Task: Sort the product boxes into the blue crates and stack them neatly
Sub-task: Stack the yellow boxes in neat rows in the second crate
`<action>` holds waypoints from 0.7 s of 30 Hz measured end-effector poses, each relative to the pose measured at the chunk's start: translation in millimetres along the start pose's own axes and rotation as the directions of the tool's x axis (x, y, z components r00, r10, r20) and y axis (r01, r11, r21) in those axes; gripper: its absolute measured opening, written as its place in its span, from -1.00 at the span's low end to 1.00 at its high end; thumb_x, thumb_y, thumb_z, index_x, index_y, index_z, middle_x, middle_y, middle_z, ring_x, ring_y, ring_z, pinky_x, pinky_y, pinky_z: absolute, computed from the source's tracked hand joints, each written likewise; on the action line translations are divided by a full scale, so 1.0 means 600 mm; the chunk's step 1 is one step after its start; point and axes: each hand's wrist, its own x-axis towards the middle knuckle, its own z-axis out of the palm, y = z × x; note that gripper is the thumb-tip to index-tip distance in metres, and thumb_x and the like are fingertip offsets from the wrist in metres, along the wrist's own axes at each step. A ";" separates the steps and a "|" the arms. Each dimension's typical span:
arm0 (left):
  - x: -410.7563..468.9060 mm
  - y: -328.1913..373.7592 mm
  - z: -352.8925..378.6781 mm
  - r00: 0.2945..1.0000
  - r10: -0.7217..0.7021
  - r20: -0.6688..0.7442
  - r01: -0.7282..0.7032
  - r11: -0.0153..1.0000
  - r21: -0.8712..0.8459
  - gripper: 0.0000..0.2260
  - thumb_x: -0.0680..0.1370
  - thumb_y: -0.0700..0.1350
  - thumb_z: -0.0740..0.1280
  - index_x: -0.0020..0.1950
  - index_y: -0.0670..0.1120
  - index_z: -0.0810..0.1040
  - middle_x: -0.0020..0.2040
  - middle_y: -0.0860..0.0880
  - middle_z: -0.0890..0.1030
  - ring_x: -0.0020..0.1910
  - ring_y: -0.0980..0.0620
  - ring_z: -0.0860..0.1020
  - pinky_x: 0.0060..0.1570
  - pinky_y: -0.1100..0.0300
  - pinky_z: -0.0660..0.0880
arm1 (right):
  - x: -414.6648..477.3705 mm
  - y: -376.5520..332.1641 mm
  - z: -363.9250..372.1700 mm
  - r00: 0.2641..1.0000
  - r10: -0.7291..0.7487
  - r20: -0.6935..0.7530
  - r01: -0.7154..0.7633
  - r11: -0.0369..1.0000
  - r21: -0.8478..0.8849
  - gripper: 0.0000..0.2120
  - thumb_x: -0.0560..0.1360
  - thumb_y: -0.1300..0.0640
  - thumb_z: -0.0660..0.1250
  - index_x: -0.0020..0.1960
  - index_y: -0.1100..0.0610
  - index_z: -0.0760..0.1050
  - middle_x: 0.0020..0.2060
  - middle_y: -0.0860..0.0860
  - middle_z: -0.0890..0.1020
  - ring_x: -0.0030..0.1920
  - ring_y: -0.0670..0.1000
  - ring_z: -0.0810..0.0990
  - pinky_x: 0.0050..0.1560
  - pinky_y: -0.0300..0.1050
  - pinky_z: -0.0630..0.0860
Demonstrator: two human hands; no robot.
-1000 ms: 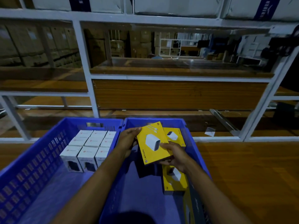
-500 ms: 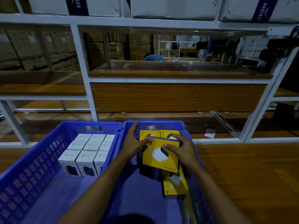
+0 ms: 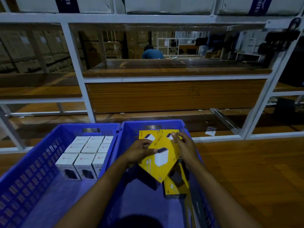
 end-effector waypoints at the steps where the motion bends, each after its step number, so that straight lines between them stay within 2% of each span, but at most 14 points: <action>1: 0.001 0.001 -0.002 0.999 -0.005 -0.047 0.002 0.998 -0.064 -0.71 0.50 -0.17 0.48 0.17 -0.26 0.59 0.13 -0.26 0.65 0.11 -0.21 0.63 0.14 -0.17 0.54 | 0.001 -0.001 -0.001 0.999 0.031 -0.020 -0.030 0.999 0.045 -0.53 0.45 -0.29 0.37 0.17 0.03 0.59 -0.02 -0.02 0.66 0.00 0.04 0.63 -0.06 0.03 0.60; 3: 0.003 0.005 -0.005 0.990 -0.044 -0.134 0.017 0.981 -0.196 -0.72 0.53 -0.18 0.44 0.20 -0.26 0.58 0.11 -0.28 0.65 0.02 -0.24 0.65 0.02 -0.15 0.59 | -0.002 -0.007 0.000 0.993 0.110 0.030 -0.113 0.985 0.134 -0.67 0.56 -0.19 0.30 0.10 0.04 0.60 -0.11 -0.01 0.69 -0.11 0.05 0.65 -0.17 -0.07 0.56; 6: 0.000 0.014 -0.007 0.972 -0.112 -0.208 0.045 0.953 -0.301 -0.75 0.57 -0.21 0.37 0.20 -0.29 0.56 0.06 -0.28 0.67 -0.14 -0.14 0.68 -0.16 0.02 0.64 | -0.014 -0.012 0.009 0.960 0.208 0.189 -0.236 0.961 0.143 -0.74 0.60 -0.12 0.27 0.07 0.05 0.59 -0.11 0.08 0.71 -0.14 0.09 0.67 -0.19 -0.05 0.59; 9: -0.001 0.014 -0.006 0.963 -0.163 -0.216 0.076 0.928 -0.365 -0.73 0.57 -0.21 0.37 0.21 -0.33 0.54 0.09 -0.30 0.66 -0.11 -0.15 0.68 -0.15 0.02 0.66 | -0.022 -0.010 0.021 0.958 0.174 0.227 -0.193 0.979 0.063 -0.87 0.59 0.06 0.34 0.07 0.07 0.61 -0.07 0.04 0.73 -0.14 0.02 0.71 -0.28 -0.13 0.61; 11: -0.001 0.012 -0.011 0.960 -0.206 -0.190 0.122 0.918 -0.379 -0.70 0.57 -0.22 0.37 0.24 -0.35 0.52 0.11 -0.32 0.65 -0.07 -0.20 0.67 -0.11 -0.04 0.66 | -0.023 -0.007 0.025 0.945 0.197 0.261 -0.212 0.977 0.029 -0.82 0.58 0.08 0.35 0.12 0.14 0.61 -0.05 0.07 0.73 -0.08 0.07 0.72 -0.19 -0.02 0.65; 13: -0.006 0.011 -0.024 0.957 -0.265 -0.121 0.216 0.923 -0.318 -0.62 0.53 -0.13 0.43 0.26 -0.30 0.53 0.13 -0.32 0.64 0.06 -0.28 0.64 0.06 -0.20 0.60 | -0.024 -0.005 0.022 0.915 0.249 0.316 -0.256 0.967 -0.021 -0.78 0.59 0.07 0.34 0.06 0.22 0.62 -0.05 0.17 0.72 -0.05 0.19 0.70 -0.04 0.15 0.62; 15: -0.013 0.010 -0.041 0.936 -0.347 -0.061 0.336 0.932 -0.138 -0.50 0.40 0.04 0.53 0.23 -0.21 0.58 0.12 -0.30 0.65 0.12 -0.31 0.62 0.13 -0.29 0.54 | -0.027 -0.004 0.016 0.863 0.313 0.397 -0.292 0.950 -0.113 -0.75 0.61 0.05 0.31 0.00 0.24 0.59 -0.08 0.22 0.68 -0.09 0.23 0.65 -0.10 0.09 0.58; 17: -0.018 0.008 -0.049 0.899 -0.437 -0.021 0.437 0.900 0.003 -0.52 0.40 0.11 0.52 0.18 -0.17 0.62 0.09 -0.28 0.67 0.09 -0.28 0.65 0.10 -0.24 0.57 | -0.035 -0.007 0.012 0.808 0.383 0.448 -0.309 0.923 -0.230 -0.77 0.63 0.02 0.27 0.02 0.19 0.55 -0.10 0.15 0.64 -0.16 0.14 0.62 -0.23 -0.08 0.58; 18: -0.020 0.008 -0.049 0.884 -0.467 0.000 0.466 0.883 0.052 -0.57 0.44 0.11 0.49 0.15 -0.16 0.63 0.06 -0.26 0.69 0.05 -0.25 0.66 0.06 -0.19 0.60 | -0.039 -0.006 0.012 0.781 0.431 0.452 -0.327 0.899 -0.292 -0.80 0.64 0.02 0.26 0.01 0.16 0.52 -0.10 0.11 0.61 -0.18 0.09 0.61 -0.27 -0.09 0.58; 21: -0.031 0.018 -0.034 0.839 -0.544 0.037 0.527 0.826 0.199 -0.59 0.44 0.16 0.48 0.01 -0.17 0.65 -0.06 -0.22 0.71 -0.12 -0.18 0.69 -0.14 -0.04 0.65 | -0.042 0.005 0.016 0.703 0.570 0.425 -0.385 0.808 -0.446 -0.82 0.65 0.05 0.24 0.08 0.17 0.47 -0.06 0.12 0.55 -0.16 0.12 0.60 -0.21 0.01 0.65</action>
